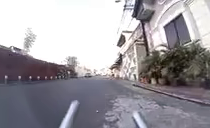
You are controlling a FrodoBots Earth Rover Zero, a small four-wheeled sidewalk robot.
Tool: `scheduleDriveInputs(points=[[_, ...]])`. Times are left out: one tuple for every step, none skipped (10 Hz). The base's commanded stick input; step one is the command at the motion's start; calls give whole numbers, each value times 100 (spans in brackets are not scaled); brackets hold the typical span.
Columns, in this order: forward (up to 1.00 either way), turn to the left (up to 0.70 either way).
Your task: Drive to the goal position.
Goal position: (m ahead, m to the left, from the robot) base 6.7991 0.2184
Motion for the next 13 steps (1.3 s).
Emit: scheduleDriveInputs(points=[[85,0],[85,-6],[85,-12],[85,-19],[85,-25],[85,-30],[85,-34],[85,-34],[85,-34],[85,-34],[85,-34],[85,-34],[85,-34]])
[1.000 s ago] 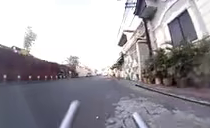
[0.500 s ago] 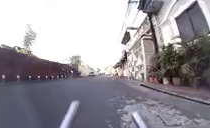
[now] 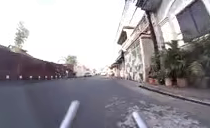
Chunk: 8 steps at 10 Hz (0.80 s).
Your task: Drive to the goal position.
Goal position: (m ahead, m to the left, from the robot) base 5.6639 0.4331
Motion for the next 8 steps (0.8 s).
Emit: scheduleDriveInputs(points=[[85,-34],[85,-34],[85,-34],[85,-34],[85,-34],[85,-34],[85,-34],[85,-5]])
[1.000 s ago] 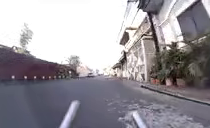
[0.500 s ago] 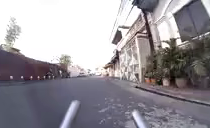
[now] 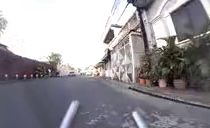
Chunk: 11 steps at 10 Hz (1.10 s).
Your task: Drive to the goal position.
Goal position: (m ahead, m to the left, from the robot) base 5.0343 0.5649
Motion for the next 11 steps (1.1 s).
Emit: scheduleDriveInputs(points=[[85,0],[85,0],[85,0],[85,0],[85,0],[85,0],[85,0],[85,0],[85,0],[85,0],[85,0]])
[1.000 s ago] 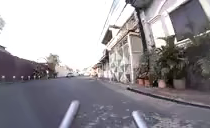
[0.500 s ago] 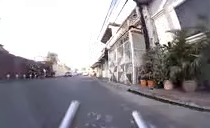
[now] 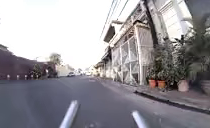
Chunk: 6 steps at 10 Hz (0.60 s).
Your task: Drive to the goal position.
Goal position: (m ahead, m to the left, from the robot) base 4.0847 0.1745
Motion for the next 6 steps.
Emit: scheduleDriveInputs(points=[[85,0],[85,0],[85,0],[85,0],[85,0],[85,0]])
